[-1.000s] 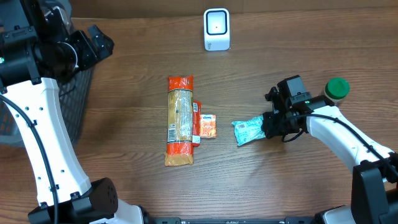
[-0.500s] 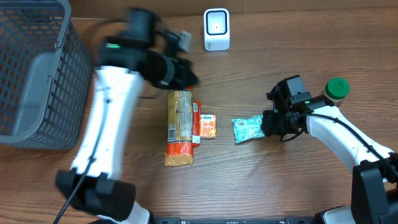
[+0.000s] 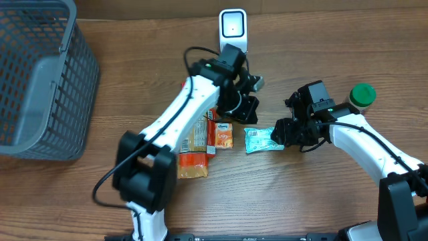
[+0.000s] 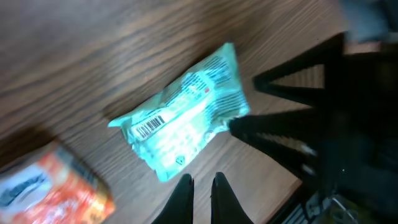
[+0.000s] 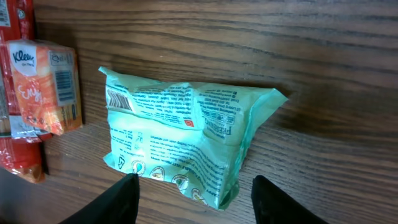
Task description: Scan the item barcode
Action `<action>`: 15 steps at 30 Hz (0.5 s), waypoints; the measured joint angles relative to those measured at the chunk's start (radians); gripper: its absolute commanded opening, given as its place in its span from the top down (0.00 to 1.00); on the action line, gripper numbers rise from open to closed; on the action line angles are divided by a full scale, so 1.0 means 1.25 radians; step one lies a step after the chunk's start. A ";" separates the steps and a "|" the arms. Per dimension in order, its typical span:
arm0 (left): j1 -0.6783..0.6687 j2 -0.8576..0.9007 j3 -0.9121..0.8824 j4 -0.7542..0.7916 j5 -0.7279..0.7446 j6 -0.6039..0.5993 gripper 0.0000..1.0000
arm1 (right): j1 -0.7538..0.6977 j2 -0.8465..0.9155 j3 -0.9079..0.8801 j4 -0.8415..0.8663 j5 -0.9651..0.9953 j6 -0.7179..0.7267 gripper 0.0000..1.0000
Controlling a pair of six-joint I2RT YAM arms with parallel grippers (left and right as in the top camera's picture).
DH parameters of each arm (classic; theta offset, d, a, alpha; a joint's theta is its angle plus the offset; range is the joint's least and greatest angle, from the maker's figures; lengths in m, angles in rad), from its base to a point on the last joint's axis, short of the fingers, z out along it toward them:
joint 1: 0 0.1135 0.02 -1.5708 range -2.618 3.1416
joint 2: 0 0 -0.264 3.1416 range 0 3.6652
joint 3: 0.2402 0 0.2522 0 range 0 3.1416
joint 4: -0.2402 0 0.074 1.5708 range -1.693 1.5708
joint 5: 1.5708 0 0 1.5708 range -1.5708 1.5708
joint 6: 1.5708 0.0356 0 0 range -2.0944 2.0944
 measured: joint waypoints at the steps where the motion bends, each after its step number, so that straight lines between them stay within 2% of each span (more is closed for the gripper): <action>1: -0.004 0.017 0.000 0.001 -0.001 0.000 0.96 | -0.001 0.000 0.000 -0.001 -0.002 -0.001 0.53; 6: -0.009 0.055 -0.001 0.005 -0.014 0.000 0.96 | -0.025 0.000 0.012 -0.049 -0.072 0.003 0.78; 10: -0.009 0.061 -0.001 0.034 -0.047 -0.013 0.96 | -0.041 0.000 0.029 -0.046 -0.161 0.009 0.82; 15: -0.009 0.095 -0.001 0.048 -0.059 -0.028 0.96 | -0.035 0.002 0.030 -0.040 -0.197 0.025 0.84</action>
